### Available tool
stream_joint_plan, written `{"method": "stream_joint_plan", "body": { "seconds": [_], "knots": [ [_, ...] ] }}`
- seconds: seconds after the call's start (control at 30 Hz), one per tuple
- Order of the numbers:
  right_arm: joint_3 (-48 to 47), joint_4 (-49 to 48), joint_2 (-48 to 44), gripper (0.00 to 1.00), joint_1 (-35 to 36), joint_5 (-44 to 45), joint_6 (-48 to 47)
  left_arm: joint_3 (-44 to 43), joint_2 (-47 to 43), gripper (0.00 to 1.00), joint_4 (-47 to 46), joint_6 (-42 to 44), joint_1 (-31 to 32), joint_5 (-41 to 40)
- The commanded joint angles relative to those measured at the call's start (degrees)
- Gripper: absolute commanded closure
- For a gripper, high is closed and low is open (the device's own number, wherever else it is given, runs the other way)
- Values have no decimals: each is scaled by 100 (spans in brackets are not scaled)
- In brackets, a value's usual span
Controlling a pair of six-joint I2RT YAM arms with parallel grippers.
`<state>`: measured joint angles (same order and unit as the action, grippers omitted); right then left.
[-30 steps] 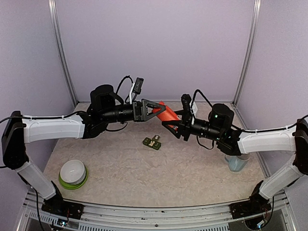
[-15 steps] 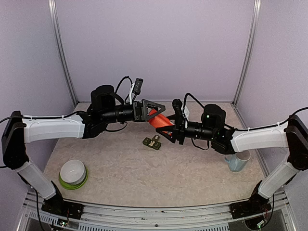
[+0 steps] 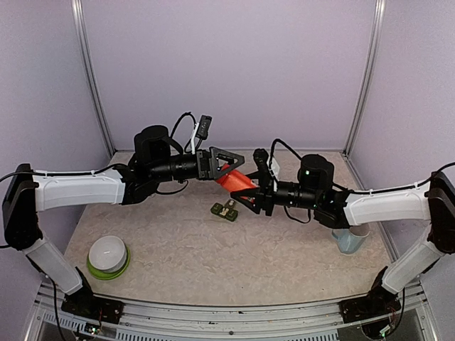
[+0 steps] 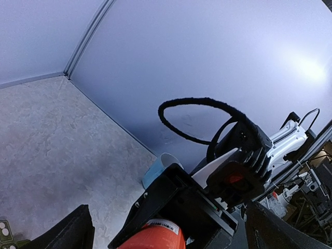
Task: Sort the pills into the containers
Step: Screw the lid of the pill bottle onto the pill bottle.
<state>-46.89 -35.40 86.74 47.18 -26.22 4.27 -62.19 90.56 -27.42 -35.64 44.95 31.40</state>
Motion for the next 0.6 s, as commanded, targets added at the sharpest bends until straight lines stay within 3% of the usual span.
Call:
{"method": "stream_joint_plan", "body": {
  "seconds": [0.0, 0.27, 0.57],
  "knots": [
    [145, -101, -507, 100, -52, 618, -89, -47, -114, 1, -115, 55, 6, 109],
    [276, -117, -656, 100, -180, 1352, 7, -30, -131, 1, -125, 30, 21, 164],
    [-48, 212, -138, 100, -172, 799, -62, -51, -191, 1, -194, 60, 31, 179]
  ]
}}
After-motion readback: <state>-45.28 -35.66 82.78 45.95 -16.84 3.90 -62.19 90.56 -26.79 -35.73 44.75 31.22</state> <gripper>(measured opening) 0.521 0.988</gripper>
